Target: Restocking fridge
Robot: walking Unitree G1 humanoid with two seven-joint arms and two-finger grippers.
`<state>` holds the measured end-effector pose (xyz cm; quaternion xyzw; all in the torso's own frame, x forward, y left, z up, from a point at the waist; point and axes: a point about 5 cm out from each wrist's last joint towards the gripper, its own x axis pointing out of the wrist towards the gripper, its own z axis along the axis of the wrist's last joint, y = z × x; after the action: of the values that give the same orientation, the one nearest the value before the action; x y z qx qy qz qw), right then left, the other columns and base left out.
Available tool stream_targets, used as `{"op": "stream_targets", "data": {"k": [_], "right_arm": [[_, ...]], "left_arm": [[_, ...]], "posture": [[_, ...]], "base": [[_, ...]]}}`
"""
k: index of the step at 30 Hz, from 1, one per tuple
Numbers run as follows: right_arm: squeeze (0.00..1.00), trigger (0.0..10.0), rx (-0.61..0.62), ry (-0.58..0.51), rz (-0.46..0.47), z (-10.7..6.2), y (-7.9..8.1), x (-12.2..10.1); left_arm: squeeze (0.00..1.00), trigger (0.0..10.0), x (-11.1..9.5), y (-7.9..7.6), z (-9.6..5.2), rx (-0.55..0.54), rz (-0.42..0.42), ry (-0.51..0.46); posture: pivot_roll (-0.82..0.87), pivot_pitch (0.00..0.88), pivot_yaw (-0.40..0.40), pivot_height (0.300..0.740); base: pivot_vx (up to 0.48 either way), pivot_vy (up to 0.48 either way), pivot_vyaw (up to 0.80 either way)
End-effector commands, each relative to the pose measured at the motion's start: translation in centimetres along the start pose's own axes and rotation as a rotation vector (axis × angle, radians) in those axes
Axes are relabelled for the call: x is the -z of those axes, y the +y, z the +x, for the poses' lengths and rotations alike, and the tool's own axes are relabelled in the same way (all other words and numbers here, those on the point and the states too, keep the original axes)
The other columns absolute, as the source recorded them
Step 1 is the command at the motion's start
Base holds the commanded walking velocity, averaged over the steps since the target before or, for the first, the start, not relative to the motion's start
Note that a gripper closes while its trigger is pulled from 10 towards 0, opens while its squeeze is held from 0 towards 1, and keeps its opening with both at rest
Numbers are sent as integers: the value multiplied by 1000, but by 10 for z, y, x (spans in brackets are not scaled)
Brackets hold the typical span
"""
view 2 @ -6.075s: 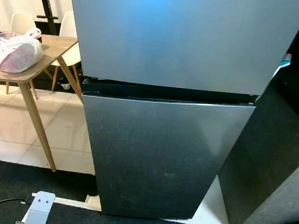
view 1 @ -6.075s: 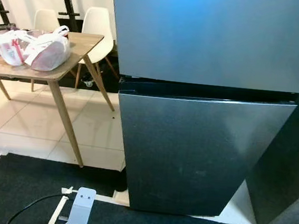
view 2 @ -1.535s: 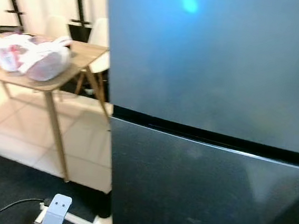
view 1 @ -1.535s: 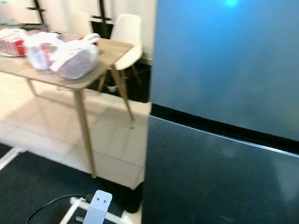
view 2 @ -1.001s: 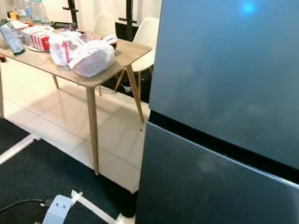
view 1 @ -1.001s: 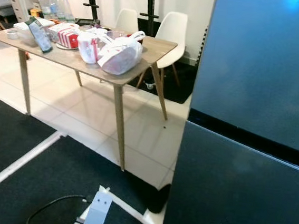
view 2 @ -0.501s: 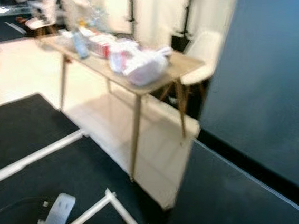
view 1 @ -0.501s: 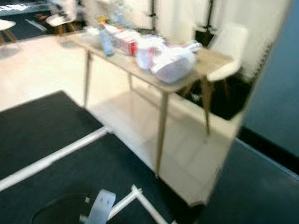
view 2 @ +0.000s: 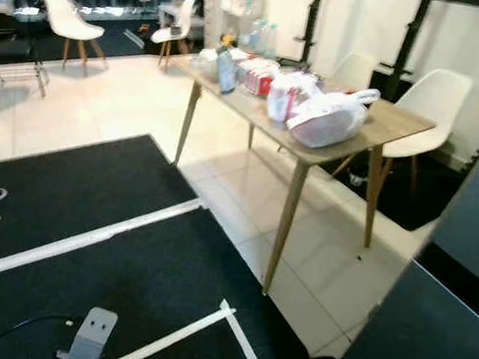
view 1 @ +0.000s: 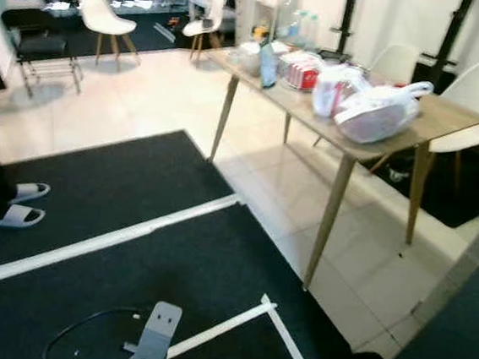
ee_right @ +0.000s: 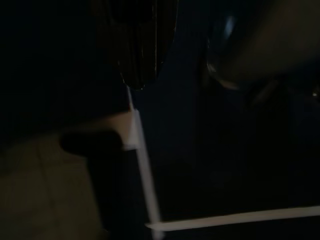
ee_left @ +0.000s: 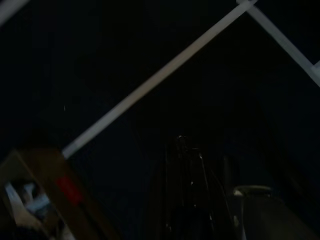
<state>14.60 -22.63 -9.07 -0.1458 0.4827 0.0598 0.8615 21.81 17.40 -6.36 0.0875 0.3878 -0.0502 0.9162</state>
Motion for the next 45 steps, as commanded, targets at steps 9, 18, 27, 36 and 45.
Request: {"op": "stream_targets", "data": {"k": [9,18,27,36,45], "right_arm": [[0,10000,-5,-19,-5,2,2,-6],[0,10000,-13,-13,-9,2,7,-5],[0,10000,-17,-36,-8,4,7,-15],[0,10000,-5,-36,43,6,24,-18],[0,10000,-7,-14,45,3,26,-4]], "left_arm": [[0,10000,4,3,-1,-5,-22,6],[0,10000,2,3,-1,-3,-34,-10],[0,10000,-1,-1,-1,25,-48,-38],[0,10000,-8,-2,0,56,-36,-72],[0,10000,-9,-2,0,66,-38,-80]], "posture": [[-59,27,10,726],[-59,27,12,726],[-59,27,11,726],[-58,27,17,726],[-62,25,20,726]], "base": [[0,0,800],[0,0,800],[0,0,800],[0,0,0],[186,0,0]]}}
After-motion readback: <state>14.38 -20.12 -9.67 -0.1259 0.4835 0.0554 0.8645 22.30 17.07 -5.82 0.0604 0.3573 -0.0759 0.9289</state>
